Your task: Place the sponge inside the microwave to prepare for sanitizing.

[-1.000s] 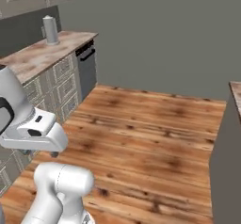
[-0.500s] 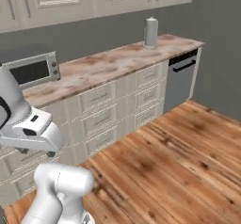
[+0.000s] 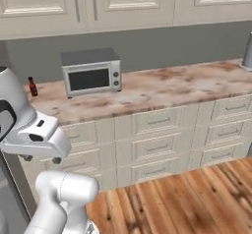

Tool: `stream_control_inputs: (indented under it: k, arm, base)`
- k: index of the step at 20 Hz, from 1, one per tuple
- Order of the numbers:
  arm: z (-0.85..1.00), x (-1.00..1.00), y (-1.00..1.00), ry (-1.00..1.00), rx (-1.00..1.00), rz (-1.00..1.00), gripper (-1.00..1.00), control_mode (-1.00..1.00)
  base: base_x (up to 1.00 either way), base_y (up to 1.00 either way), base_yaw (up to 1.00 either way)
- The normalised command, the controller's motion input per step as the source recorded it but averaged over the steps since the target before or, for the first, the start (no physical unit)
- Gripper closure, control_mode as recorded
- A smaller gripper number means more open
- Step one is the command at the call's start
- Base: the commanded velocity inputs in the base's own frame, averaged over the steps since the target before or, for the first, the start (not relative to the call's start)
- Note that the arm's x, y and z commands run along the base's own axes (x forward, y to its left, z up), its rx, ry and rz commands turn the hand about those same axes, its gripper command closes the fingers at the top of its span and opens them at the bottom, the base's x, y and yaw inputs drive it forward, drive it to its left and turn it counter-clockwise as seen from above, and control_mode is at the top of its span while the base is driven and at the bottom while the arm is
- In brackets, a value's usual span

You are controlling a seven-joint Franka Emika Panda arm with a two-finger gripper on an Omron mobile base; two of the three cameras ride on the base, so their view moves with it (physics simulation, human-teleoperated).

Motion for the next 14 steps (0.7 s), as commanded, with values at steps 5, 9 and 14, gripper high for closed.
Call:
stream_control_inputs:
  k: [5, 9, 14]
  arm:
    - [0.00, 0.00, 0.00, 0.00, 0.00, 0.00, -1.00, 1.00]
    - [0.00, 0.00, 0.00, 0.00, 0.00, 0.00, -1.00, 1.00]
    - [0.00, 0.00, 0.00, 0.00, 0.00, 0.00, -1.00, 1.00]
  base:
    - [0.50, -0.01, 0.50]
    - [0.52, -0.03, 0.52]
    - [0.53, -0.35, 0.30]
